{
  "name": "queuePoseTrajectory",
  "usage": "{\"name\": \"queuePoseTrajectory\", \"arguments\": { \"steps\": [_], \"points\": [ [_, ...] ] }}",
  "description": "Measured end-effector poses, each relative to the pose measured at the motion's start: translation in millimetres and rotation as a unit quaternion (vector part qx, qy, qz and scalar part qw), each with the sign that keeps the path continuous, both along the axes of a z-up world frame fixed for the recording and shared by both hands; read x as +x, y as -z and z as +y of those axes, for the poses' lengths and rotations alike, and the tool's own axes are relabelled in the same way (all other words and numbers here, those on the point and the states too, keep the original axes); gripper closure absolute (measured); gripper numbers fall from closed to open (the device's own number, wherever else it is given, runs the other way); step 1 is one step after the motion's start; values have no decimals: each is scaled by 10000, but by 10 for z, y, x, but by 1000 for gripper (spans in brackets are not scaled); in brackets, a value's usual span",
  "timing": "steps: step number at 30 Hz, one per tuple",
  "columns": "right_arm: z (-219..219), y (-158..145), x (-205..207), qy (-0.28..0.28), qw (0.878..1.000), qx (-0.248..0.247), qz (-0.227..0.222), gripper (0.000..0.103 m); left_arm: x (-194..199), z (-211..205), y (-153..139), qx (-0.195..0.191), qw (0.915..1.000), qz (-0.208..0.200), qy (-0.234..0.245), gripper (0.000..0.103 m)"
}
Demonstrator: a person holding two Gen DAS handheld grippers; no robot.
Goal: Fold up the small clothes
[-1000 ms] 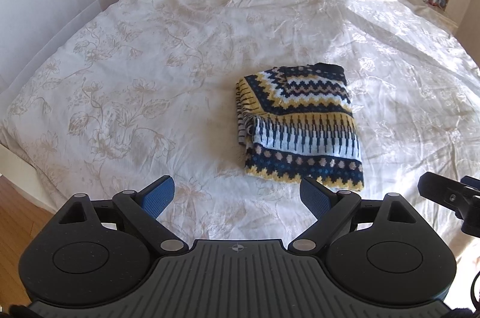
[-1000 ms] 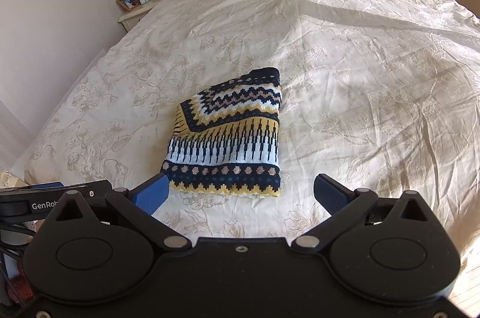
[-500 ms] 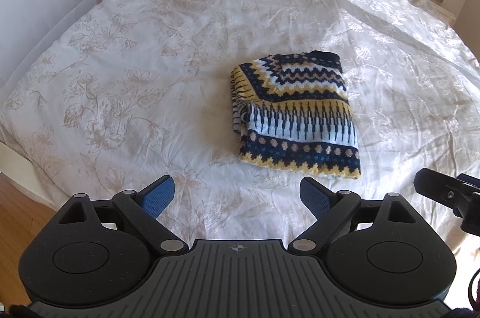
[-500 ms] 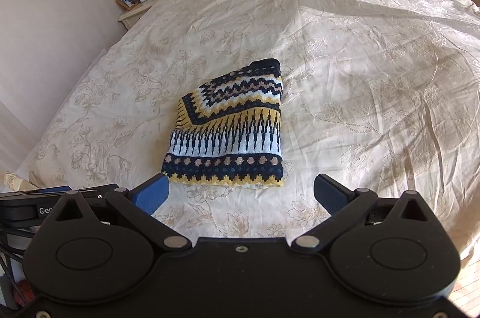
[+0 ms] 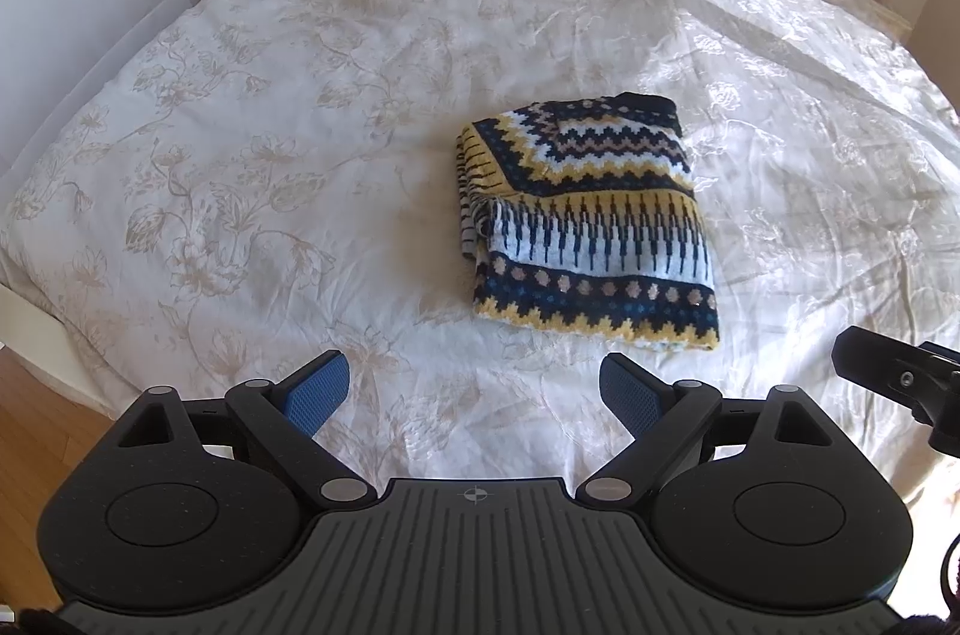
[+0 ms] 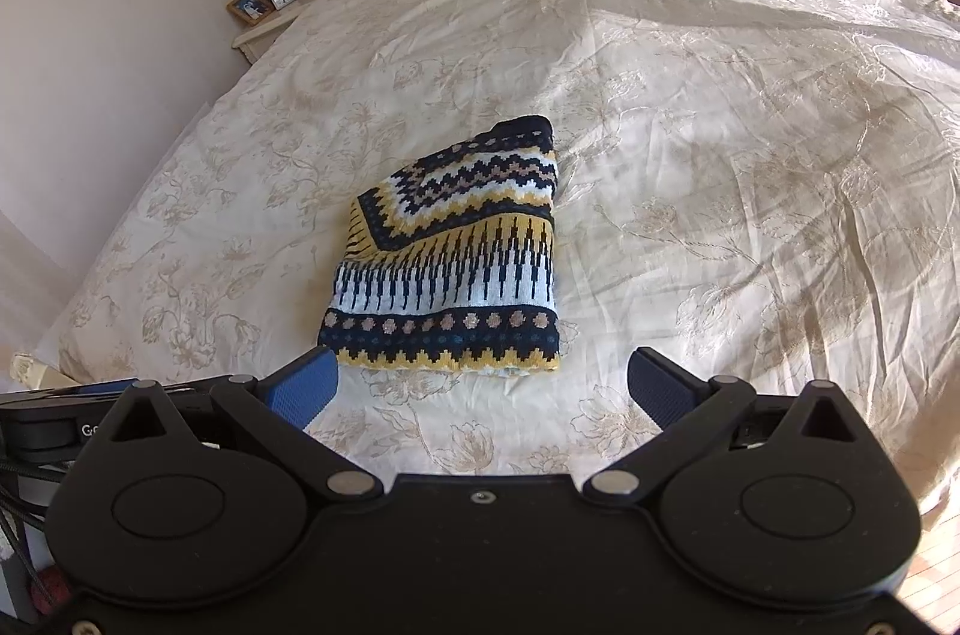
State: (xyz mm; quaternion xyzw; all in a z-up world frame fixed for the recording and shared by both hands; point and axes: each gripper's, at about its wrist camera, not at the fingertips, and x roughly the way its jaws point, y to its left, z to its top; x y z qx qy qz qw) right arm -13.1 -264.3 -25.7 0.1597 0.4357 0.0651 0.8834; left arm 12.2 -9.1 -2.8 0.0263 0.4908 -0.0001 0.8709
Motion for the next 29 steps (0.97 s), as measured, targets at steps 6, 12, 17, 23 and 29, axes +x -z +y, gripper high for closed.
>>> {"name": "queuePoseTrajectory", "arguments": {
  "steps": [6, 12, 17, 23, 29],
  "points": [
    [-16, 1, 16, 18, 10000, 3, -1, 1, 2, -13, 1, 2, 10000, 1, -1, 12],
    [-26, 5, 45, 40, 10000, 12, 16, 1, 36, -19, 4, 23, 10000, 14, 44, 12],
    [-22, 30, 84, 53, 10000, 37, 73, 1, 72, -16, 31, 27, 10000, 55, 65, 12],
    [-5, 90, 144, 56, 9998, 86, 174, 1, 100, -1, 63, 82, 9999, 53, 45, 12],
    [18, 126, 217, 37, 9996, 88, 255, 1, 156, 3, 87, 76, 9999, 72, 72, 12]
  ]
}}
